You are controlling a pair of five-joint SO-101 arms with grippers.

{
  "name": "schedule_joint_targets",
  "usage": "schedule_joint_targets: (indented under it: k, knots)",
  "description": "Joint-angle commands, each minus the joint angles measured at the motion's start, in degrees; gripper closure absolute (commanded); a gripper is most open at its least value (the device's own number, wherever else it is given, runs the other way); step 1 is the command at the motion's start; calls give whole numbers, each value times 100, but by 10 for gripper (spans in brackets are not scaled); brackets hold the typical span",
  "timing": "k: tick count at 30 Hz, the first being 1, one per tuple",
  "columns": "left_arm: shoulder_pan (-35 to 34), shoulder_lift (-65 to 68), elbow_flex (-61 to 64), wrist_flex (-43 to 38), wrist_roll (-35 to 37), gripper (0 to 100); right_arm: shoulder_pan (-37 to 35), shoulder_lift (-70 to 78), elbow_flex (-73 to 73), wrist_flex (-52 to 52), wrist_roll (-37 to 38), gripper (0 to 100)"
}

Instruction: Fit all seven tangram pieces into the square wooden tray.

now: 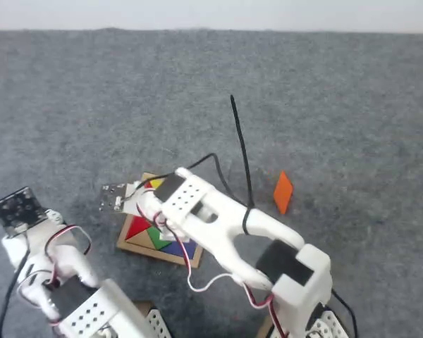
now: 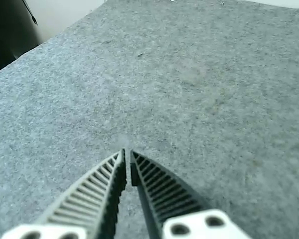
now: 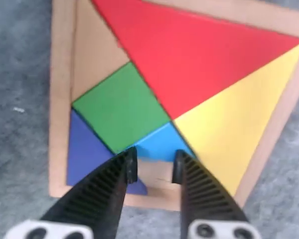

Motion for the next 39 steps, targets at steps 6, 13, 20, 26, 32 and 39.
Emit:
schedule_joint_targets:
  k: [6,13,20,26,32,39]
  knots:
    - [26,-79,-75,-18,-88,985,84,338,-185,207,26,957]
    - [26,-79,-75,-26,-88,985,418,-462,-132,233,-176,954]
    - [35,-79,-31,-35,-88,985,1112,-1851,308,224,-352,954]
    - [35,-79,-22,-35,-88,984,954,-2141,1240,-207,-352,954]
    - [35,-79,-22,-35,-88,984,426,-884,1231,-919,-352,957]
    - [35,-79,-22,-35,-88,984,479,127,-35,-444,-290,958]
